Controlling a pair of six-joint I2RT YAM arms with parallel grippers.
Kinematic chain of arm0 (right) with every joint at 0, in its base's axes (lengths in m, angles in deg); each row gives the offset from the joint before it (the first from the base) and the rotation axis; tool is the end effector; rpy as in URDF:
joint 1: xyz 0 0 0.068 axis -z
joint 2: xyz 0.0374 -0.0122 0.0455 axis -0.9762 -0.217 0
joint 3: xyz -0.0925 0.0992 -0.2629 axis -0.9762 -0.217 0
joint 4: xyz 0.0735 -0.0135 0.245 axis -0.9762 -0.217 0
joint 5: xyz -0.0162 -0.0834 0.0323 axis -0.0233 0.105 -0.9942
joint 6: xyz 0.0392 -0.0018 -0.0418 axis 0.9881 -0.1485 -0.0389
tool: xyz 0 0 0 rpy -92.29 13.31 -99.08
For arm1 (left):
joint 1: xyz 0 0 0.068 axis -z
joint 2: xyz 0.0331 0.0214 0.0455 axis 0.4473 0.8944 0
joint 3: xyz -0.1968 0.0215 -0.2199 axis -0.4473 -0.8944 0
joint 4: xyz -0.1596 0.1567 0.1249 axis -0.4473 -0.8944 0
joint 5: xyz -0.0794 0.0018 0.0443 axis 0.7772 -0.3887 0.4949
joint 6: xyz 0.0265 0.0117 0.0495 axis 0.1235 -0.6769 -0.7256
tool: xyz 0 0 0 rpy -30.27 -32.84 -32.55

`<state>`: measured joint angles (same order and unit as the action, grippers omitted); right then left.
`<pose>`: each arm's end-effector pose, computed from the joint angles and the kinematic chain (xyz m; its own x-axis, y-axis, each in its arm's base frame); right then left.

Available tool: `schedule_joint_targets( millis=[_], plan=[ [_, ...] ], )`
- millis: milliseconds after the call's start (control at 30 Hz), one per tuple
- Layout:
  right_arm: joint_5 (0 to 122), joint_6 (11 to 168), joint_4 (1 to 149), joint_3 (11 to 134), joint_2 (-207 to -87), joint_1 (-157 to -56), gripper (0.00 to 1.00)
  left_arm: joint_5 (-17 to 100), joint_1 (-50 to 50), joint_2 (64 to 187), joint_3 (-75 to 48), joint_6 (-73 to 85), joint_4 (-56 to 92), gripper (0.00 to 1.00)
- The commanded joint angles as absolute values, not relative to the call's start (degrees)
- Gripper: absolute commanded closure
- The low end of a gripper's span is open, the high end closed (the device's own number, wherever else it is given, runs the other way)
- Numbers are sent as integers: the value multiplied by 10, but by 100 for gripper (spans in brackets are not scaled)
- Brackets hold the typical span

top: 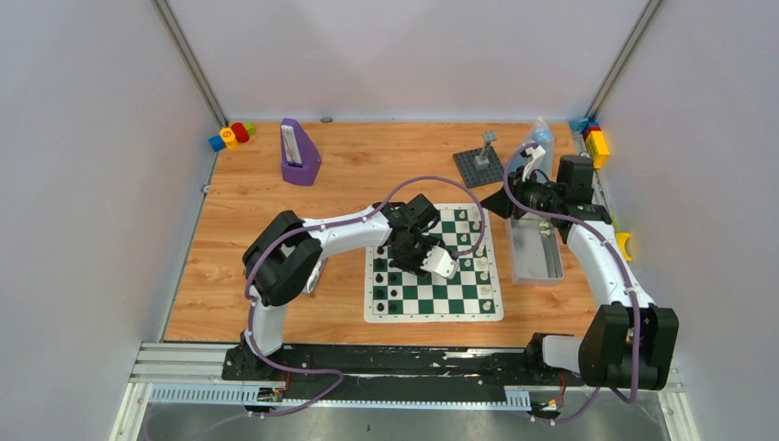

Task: Set up the chess pieces on the board
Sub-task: Adjust the chess piece on the chessboard.

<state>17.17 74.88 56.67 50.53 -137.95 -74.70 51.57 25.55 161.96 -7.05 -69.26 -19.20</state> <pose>0.2574 0.0194 0.3094 -0.5165 -0.0569 -0.8544 -0.6699 0.6484 0.3618 0.2370 -0.3253 0.1932 0.4749 0.7711 -0.4241 0.8794 -0.4339 0.1957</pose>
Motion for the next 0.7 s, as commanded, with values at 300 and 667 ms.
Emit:
schedule_joint_targets(
  millis=[300, 667],
  plan=[
    [149, 755, 573, 508, -1377, -738, 78, 513, 262, 1626, -79, -691, -198, 46],
    [151, 755, 573, 507, -1379, -734, 79, 520, 268, 1628, -78, -686, -205, 54]
  ],
)
